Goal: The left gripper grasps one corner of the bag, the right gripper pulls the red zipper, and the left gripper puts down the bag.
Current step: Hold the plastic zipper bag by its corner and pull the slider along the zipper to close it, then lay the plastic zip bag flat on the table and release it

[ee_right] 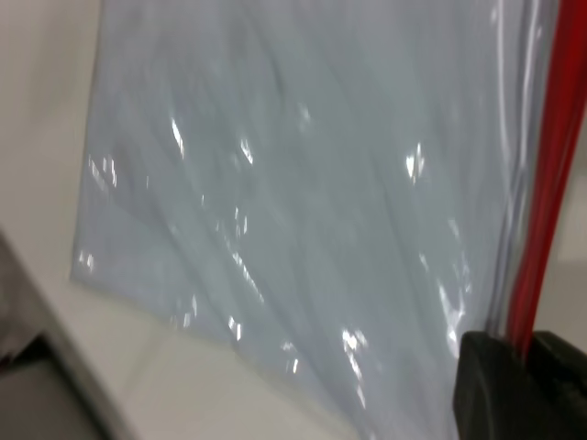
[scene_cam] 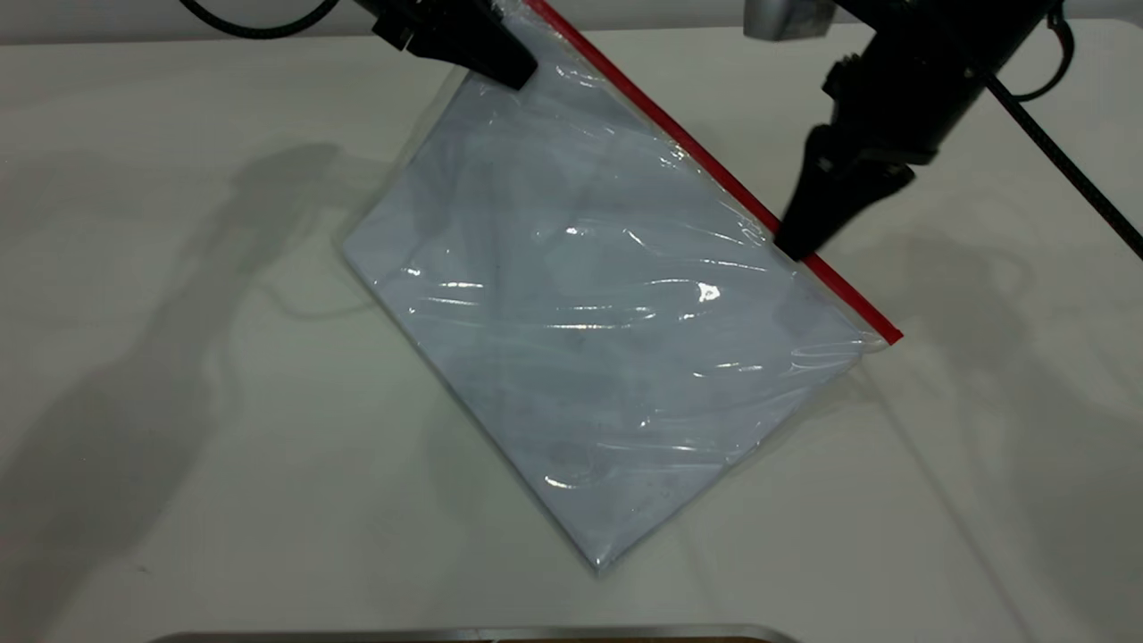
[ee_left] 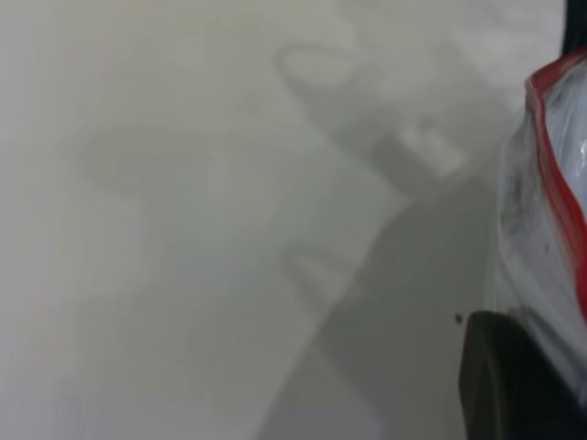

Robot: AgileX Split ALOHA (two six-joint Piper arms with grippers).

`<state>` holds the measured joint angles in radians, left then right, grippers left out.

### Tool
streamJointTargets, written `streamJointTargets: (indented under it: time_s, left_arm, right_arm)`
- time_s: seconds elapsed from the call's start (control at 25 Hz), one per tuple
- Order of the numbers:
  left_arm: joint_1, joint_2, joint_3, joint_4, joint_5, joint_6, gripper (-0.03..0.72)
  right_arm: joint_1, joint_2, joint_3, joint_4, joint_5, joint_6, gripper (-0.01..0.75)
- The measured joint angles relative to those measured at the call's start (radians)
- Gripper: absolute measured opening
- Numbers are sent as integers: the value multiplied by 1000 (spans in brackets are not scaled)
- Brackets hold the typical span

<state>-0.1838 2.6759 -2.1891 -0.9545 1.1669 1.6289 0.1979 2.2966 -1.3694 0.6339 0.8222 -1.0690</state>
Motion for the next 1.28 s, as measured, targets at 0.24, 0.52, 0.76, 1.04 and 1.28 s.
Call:
streamJointTargets:
  time_s: [0.24, 0.52, 0.76, 1.04, 1.28]
  left_arm:
    - [0, 0, 0, 63, 0, -17, 52]
    - [1, 0, 0, 126, 0, -61, 52]
    - [1, 0, 0, 134, 0, -63, 62]
    - [13, 0, -1, 171, -17, -123, 258]
    - [12, 0, -1, 248, -56, -287, 533]
  right_arm:
    - [0, 0, 0, -147, 128, 192, 38]
    - [0, 0, 0, -207, 172, 287, 43]
    - [0, 0, 0, -197, 162, 290, 88]
    - [-6, 0, 1, -170, 97, 291, 400]
    - [-7, -2, 1, -169, -40, 287, 576]
